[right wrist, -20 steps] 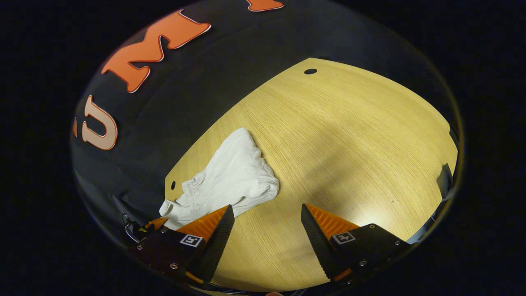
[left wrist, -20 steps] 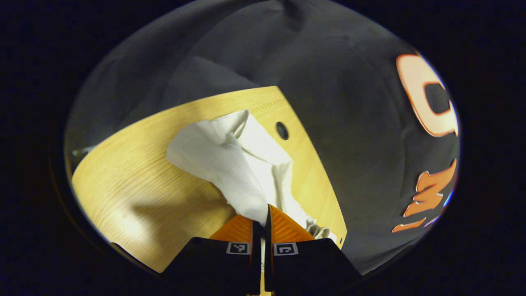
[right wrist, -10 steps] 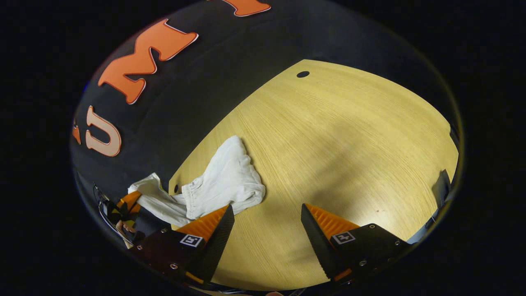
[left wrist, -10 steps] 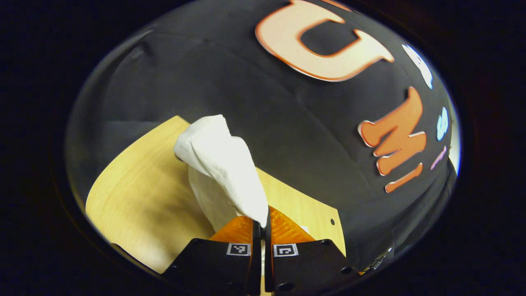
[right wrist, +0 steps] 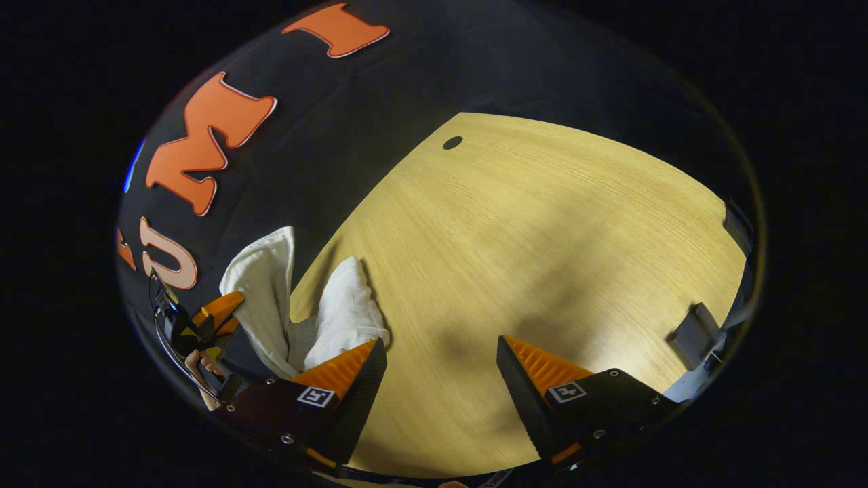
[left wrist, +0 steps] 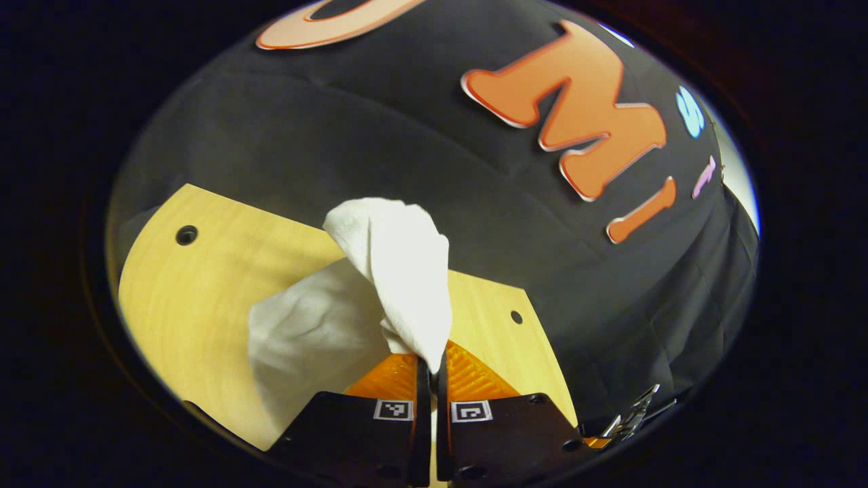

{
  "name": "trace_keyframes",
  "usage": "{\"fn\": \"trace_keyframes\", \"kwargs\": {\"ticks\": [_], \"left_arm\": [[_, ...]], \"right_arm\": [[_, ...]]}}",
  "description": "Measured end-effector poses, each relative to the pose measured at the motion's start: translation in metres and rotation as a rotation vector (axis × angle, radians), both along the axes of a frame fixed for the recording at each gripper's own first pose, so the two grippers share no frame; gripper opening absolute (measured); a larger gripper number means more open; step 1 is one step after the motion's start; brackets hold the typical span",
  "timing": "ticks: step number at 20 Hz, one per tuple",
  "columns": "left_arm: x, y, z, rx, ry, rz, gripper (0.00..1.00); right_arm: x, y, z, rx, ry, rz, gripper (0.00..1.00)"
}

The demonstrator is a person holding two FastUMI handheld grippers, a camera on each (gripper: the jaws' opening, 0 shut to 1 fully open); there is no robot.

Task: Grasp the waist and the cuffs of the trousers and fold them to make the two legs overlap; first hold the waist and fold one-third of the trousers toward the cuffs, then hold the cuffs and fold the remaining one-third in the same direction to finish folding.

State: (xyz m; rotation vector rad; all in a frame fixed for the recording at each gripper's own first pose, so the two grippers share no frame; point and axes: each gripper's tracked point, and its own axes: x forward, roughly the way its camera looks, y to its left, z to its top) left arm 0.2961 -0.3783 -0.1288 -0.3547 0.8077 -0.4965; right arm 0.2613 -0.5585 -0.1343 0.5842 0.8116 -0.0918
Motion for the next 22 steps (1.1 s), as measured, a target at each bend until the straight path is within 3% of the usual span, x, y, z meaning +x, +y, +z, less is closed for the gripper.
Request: {"fn": "trace_keyframes", "kwargs": {"ticks": [5,12,14,17,18,22], "left_arm": [[0.009,-0.061,-0.051,0.069,0.077,-0.134,0.05],[0.019,-0.123,-0.110,0.325,0.074,-0.297,0.10],[0.027,-0.132,-0.117,0.349,0.065,-0.325,0.09],[0.045,-0.162,-0.113,0.302,0.104,-0.343,0.73],[0.034,-0.138,-0.108,0.313,0.090,-0.340,0.95],[0.064,-0.144,-0.073,0.385,-0.076,-0.297,0.99]], "right_arm": [[-0.009,-0.038,-0.006,0.006,0.014,-0.024,0.98],[-0.019,-0.064,-0.005,-0.022,0.031,0.002,0.98],[-0.019,-0.067,-0.004,-0.035,0.029,0.014,0.98],[-0.022,-0.067,0.002,-0.066,0.025,0.040,0.98],[-0.022,-0.067,0.004,-0.078,0.020,0.050,0.98],[-0.016,-0.058,0.021,-0.123,-0.020,0.097,0.98]]}}
